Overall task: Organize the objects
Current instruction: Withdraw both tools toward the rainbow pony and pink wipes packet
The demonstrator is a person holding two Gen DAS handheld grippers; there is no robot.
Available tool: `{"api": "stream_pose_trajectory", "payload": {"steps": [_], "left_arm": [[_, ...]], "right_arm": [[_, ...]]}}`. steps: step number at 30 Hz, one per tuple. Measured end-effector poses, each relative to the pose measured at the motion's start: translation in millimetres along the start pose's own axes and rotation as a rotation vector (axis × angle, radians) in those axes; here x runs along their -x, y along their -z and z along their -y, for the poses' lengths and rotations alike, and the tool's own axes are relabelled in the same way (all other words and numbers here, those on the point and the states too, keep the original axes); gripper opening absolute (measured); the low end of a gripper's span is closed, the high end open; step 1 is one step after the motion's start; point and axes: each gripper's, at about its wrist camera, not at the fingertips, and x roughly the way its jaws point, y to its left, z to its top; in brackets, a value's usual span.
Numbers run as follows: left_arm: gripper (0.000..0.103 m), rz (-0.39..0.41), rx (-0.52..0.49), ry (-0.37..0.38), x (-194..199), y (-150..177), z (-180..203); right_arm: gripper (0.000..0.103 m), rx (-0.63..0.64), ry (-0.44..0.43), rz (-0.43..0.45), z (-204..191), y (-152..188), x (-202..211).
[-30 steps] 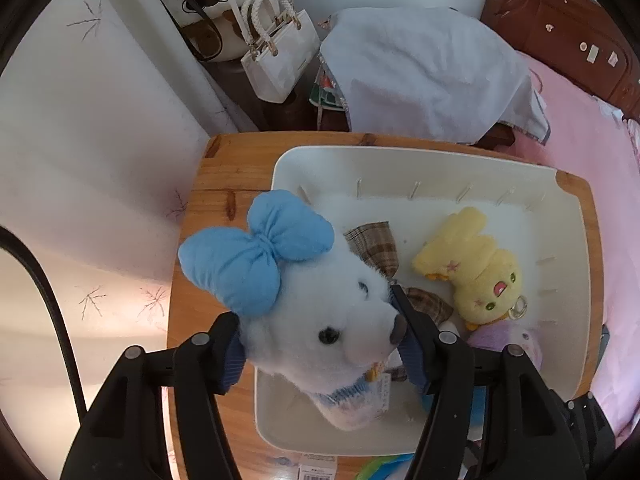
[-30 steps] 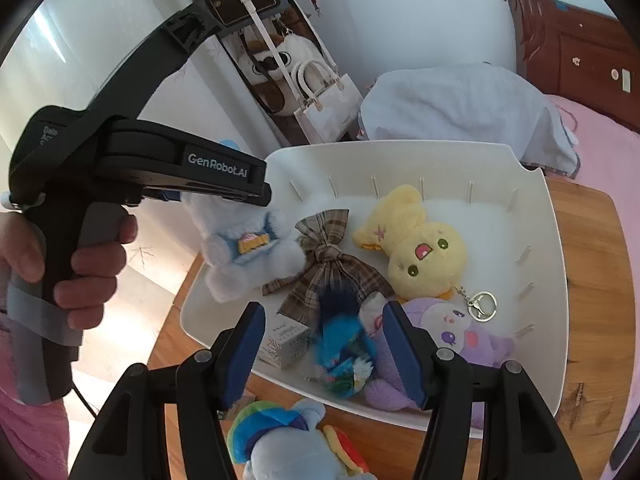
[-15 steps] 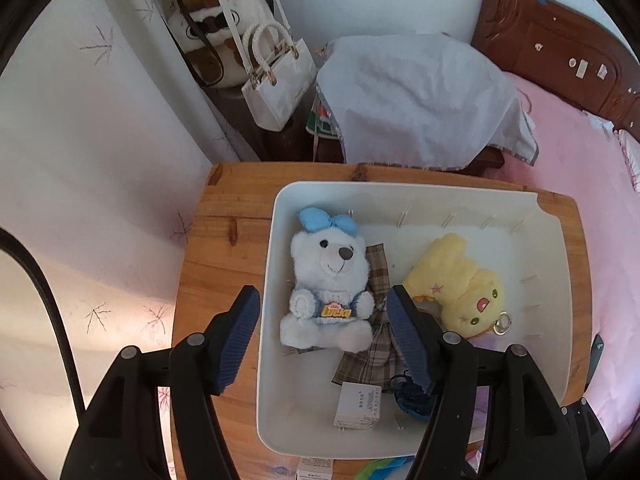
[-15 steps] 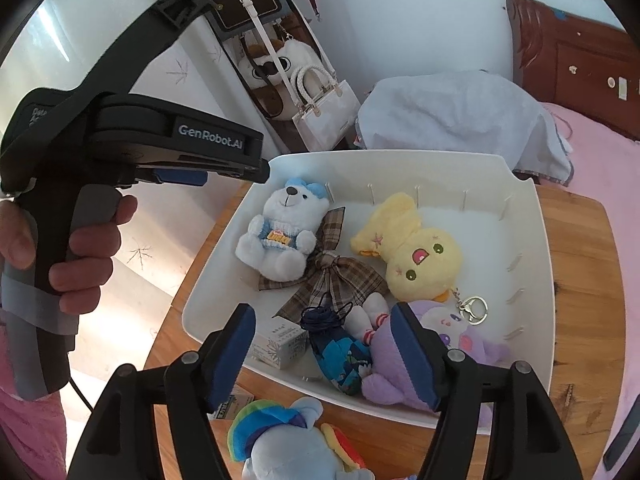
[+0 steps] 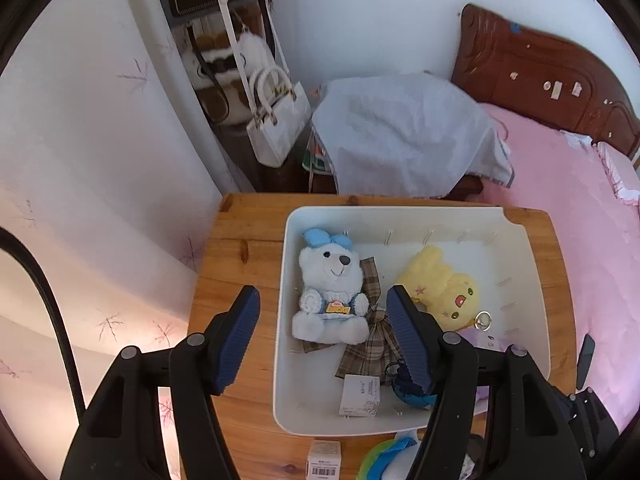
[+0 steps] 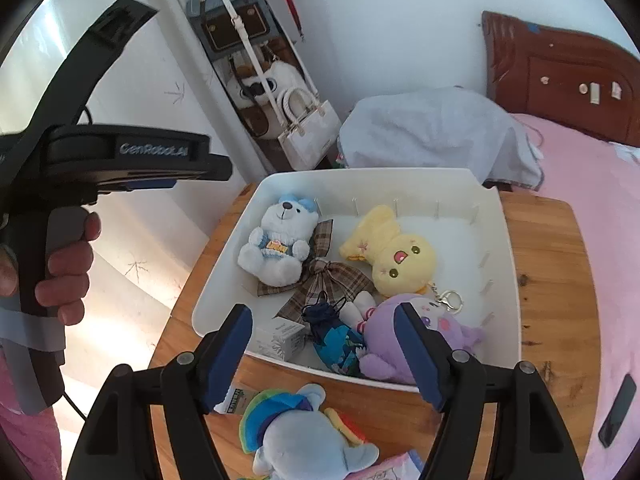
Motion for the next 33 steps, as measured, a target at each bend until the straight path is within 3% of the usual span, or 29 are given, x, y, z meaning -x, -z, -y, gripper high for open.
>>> {"api": "stream_pose_trajectory", "payload": {"steps": [11, 20, 33], "left_arm": [[0.07, 0.081, -0.028, 0.063, 50, 24, -24], [0.07, 0.131, -0.107, 0.142, 81, 54, -35], [0.072, 0.076, -0.166, 0.203, 93, 101, -38]], "right_arm": [[0.081, -0.037, 0.074, 0.067, -18, 23, 40], [0.081, -0.059, 0.176, 0.107, -35, 63, 67], [0.081, -0.016, 0.218, 0.134, -56, 113, 88]]}}
